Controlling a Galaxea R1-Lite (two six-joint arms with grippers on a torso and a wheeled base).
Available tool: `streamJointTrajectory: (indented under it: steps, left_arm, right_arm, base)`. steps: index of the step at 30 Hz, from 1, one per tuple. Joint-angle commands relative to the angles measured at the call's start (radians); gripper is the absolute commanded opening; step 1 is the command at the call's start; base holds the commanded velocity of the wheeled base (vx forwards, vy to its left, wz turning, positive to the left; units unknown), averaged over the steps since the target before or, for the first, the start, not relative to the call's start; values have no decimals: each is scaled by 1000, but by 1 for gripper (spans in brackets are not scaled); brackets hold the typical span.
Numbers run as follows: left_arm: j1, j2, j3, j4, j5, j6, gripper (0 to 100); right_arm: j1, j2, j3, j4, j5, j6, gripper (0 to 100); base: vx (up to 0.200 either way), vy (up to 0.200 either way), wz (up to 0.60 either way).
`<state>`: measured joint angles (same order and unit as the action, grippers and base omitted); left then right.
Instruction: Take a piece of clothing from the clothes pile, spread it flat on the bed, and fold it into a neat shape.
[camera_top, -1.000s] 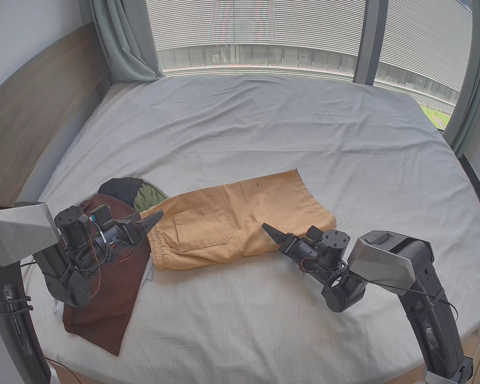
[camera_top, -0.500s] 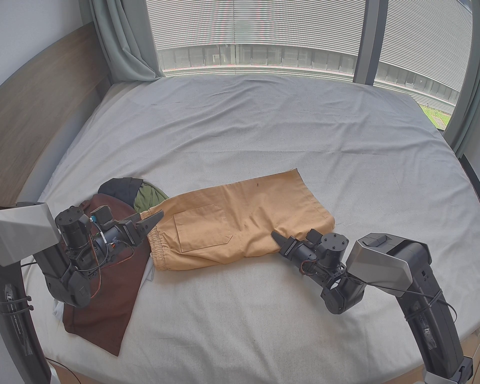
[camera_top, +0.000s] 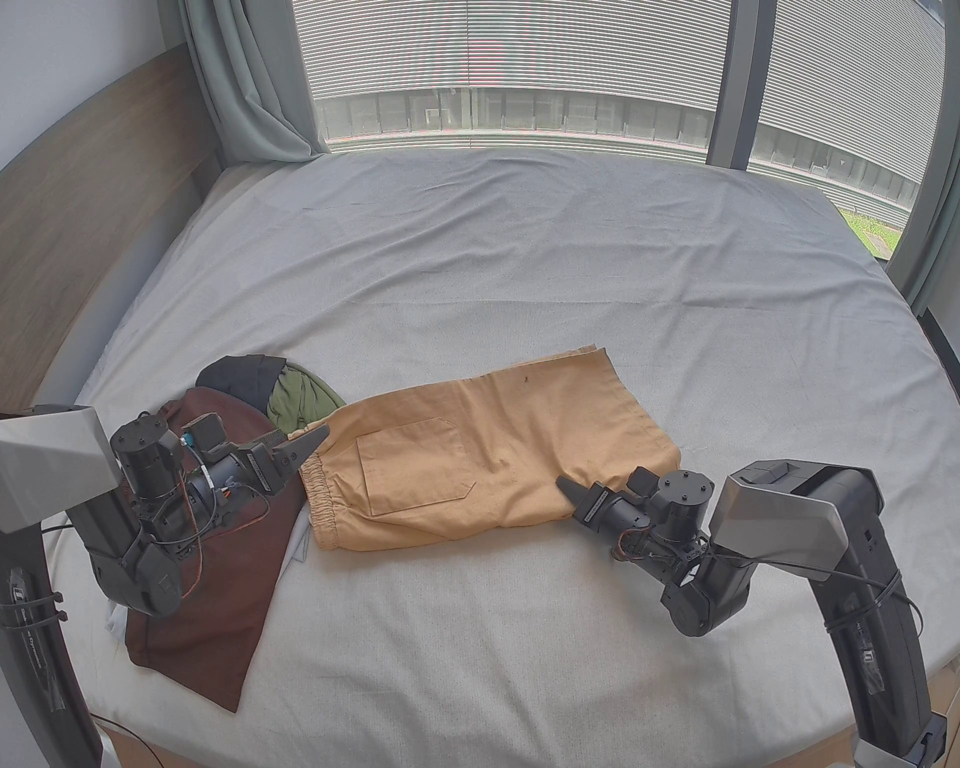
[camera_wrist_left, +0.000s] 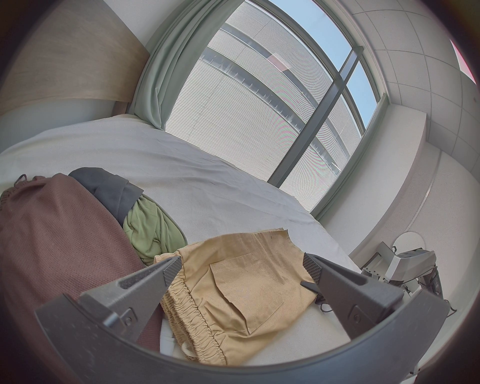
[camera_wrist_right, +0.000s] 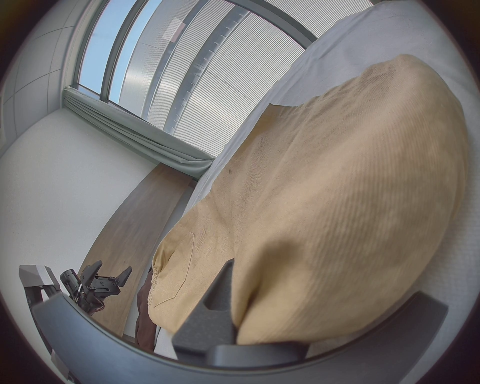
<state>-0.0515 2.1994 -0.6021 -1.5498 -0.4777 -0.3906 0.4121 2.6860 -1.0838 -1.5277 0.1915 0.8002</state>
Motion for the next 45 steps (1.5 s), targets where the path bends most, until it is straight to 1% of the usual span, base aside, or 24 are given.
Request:
streamJointTrajectory:
  steps: [1,5,6,11,12,16,21,29,39,45]
  left_arm:
    - [-8,-7,2,-1,-12,-22,100]
    - [-10,-6,-1,-1,-12,-30,100]
    - [-10,-6,-1,-1,-12,-30,100]
    - [-30,-21,4,-1,-12,-125,100]
    - [-31,-23,5,-1,-12,-126,100]
    - [-36,-30,2,-1,-10,-136,100]
    - [-42,-35,19,-1,-12,-132,100]
    - [-34,-35,18,-1,-15,-125,100]
    - [-34,-27,19,-1,-21,-83,100]
    - [-34,-30,21,-1,-21,-79,100]
  right_arm:
    - [-1,-98,120,-11,0,-3,0]
    - [-1,-161,231,-8,-1,-6,0]
    - [-1,-161,231,-8,-1,-6,0]
    - [-4,-250,398,-11,-3,-7,0]
    - [-4,-253,403,-11,-3,-7,0]
    - [5,-307,519,-12,-44,-18,0]
    - [11,-333,616,-12,-49,-61,0]
    - [31,-319,671,-12,-86,-67,0]
    - [31,-317,667,-12,-86,-67,0]
    - [31,-319,665,-12,-86,-67,0]
  base:
    - [0,0,0]
    - [0,0,0]
    - [0,0,0]
    - [0,0,0]
    - [0,0,0]
    - [0,0,0]
    - [0,0,0]
    - [0,0,0]
    - [0,0,0]
    - [0,0,0]
